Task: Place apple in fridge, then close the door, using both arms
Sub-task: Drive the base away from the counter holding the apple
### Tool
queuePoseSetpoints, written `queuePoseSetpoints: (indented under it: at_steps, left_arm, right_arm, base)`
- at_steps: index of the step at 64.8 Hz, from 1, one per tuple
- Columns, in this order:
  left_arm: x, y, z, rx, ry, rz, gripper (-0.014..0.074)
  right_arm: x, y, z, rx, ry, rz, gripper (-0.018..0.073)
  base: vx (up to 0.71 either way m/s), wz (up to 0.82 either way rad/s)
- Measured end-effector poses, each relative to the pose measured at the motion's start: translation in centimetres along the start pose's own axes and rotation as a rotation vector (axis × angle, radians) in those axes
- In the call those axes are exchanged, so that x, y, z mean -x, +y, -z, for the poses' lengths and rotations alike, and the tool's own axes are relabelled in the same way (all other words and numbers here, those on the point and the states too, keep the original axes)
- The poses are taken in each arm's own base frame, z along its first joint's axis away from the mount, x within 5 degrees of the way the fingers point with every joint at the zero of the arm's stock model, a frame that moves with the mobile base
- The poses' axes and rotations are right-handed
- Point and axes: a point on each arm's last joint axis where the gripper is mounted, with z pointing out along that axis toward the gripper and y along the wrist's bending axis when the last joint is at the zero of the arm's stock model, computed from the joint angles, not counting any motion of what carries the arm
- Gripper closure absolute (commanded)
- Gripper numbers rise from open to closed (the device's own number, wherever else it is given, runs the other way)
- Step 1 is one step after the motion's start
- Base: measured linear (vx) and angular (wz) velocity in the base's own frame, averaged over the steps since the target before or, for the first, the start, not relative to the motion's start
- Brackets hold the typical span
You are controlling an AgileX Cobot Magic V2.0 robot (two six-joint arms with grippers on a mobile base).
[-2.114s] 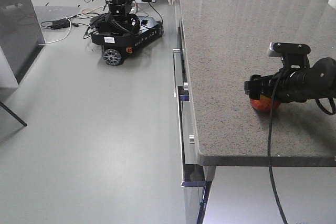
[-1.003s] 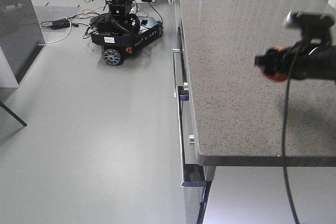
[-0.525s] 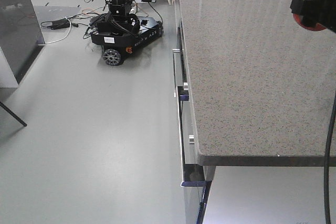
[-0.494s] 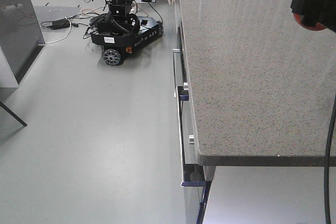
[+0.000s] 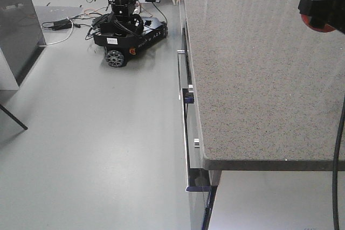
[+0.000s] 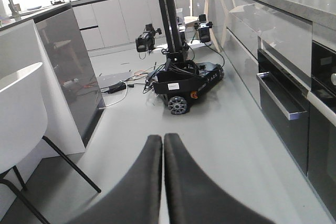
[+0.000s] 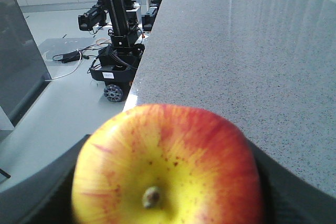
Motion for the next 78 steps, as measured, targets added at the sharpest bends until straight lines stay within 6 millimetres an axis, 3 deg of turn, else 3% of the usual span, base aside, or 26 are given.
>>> queuePoseSetpoints:
  at_steps: [78]
  left_arm:
    - [0.00, 0.00, 0.00, 0.000, 0.000, 0.000, 0.0602]
  right_arm:
    - [-0.01, 0.00, 0.00, 0.000, 0.001, 0.000, 0.0407]
  base:
    - [-0.01, 0.09]
